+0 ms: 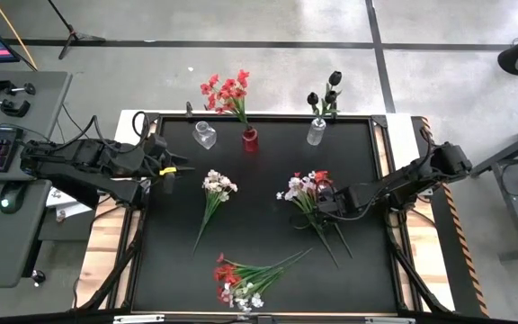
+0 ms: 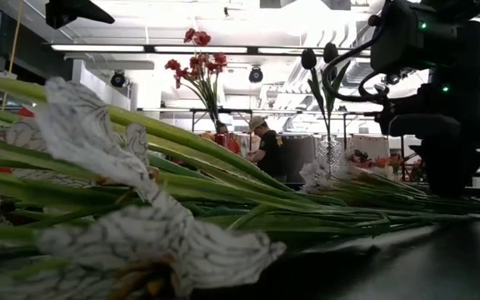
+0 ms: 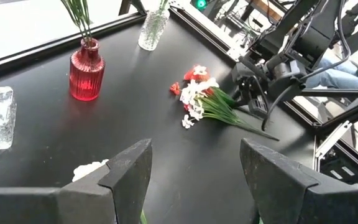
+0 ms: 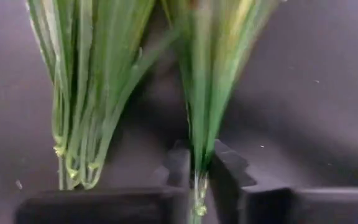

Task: Sort flowers into vase by color
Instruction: Put the top red flowers into the red flower vase

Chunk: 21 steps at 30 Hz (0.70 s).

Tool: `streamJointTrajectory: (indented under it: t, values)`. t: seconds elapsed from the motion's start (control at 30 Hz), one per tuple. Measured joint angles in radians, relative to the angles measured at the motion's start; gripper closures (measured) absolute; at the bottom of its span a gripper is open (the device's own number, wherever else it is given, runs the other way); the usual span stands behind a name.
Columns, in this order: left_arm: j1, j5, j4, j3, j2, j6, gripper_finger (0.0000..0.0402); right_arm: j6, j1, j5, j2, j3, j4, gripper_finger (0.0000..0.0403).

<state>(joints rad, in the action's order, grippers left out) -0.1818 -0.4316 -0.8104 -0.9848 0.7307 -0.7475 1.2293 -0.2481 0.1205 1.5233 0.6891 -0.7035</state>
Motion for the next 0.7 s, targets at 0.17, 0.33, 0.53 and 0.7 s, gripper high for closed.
streamJointTrajectory:
  t: [0.17,0.33,0.53,0.7]
  values:
    - [0.000,0.000,0.000,0.000,-0.001,0.024,0.0170,-0.034,0.001,-0.058,-0.049,0.000,-0.088,0.0393]
    - [0.000,-0.003,0.000,0.000,-0.002,0.038,0.0170,-0.024,-0.006,-0.093,-0.174,0.028,-0.339,0.0400]
    - [0.000,-0.021,0.000,0.000,-0.003,0.046,0.0170,0.011,0.012,-0.046,-0.293,0.117,-0.716,0.0401]
    - [0.000,-0.046,0.000,0.000,-0.002,0.061,0.0170,0.023,0.034,0.022,-0.307,0.234,-0.870,0.0402]
